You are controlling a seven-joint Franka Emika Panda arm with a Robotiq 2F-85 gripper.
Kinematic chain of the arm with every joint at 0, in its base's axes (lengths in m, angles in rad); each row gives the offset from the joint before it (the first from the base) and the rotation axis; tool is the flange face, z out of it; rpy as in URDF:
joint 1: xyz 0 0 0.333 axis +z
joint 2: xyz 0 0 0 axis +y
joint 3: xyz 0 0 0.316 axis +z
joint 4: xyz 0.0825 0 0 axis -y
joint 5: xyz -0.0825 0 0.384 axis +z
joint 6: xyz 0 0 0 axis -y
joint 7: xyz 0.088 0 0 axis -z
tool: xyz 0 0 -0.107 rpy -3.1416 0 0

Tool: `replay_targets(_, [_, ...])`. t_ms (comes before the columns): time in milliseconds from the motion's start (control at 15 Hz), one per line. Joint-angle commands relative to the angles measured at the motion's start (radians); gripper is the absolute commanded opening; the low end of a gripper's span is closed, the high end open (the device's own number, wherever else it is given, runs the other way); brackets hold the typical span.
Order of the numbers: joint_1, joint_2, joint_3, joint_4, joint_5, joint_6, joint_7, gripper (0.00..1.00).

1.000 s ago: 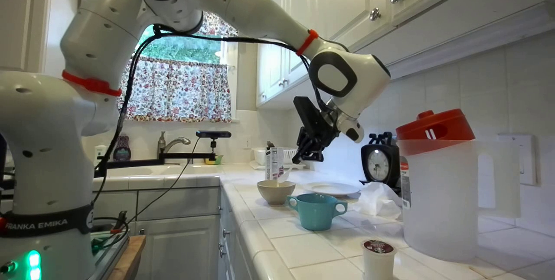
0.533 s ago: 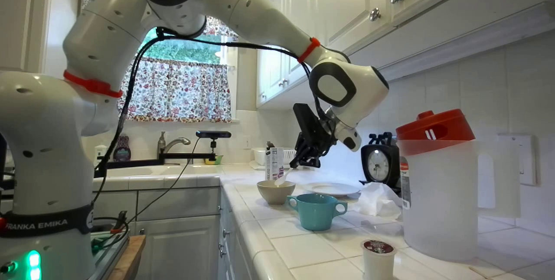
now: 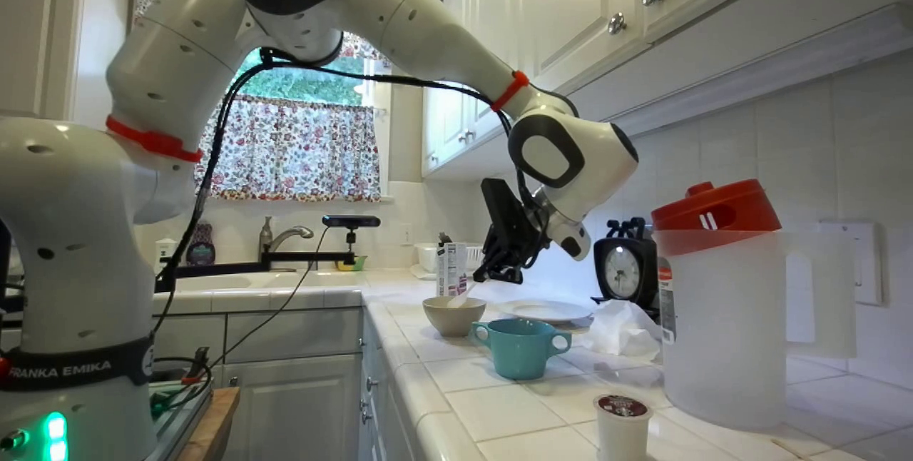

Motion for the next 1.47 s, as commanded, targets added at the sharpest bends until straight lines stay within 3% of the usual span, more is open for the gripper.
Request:
replay_targets(0, [-0.004,-0.004,0.002,-0.015,0.032,-0.002,0.005,0.01])
replay_targets(133, [-0.004,-0.005,0.001,-0.021,0.037,-0.004,0.004,0.14])
replay_targets(200, [-0.004,-0.006,0.000,-0.022,0.039,-0.005,0.005,0.34])
replay_targets(533, [-0.007,-0.007,-0.004,-0.019,0.039,-0.008,0.006,0.45])
replay_targets(600, [-0.008,-0.007,-0.005,-0.017,0.039,-0.010,0.006,0.57])
replay_targets(733, [-0.015,-0.012,-0.011,-0.016,0.041,-0.012,0.007,0.55])
replay_targets(800, [-0.021,-0.017,-0.016,-0.017,0.043,-0.013,0.006,0.60])
replay_targets(1067, [-0.060,-0.055,-0.056,-0.028,0.044,-0.018,0.013,0.47])
replay_targets(1200, [-0.078,-0.077,-0.076,-0.038,0.047,-0.016,0.014,0.46])
replay_targets(1267, [-0.089,-0.093,-0.085,-0.046,0.055,-0.019,0.008,0.37])
replay_targets(1400, [-0.103,-0.121,-0.096,-0.064,0.085,-0.014,-0.009,0.39])
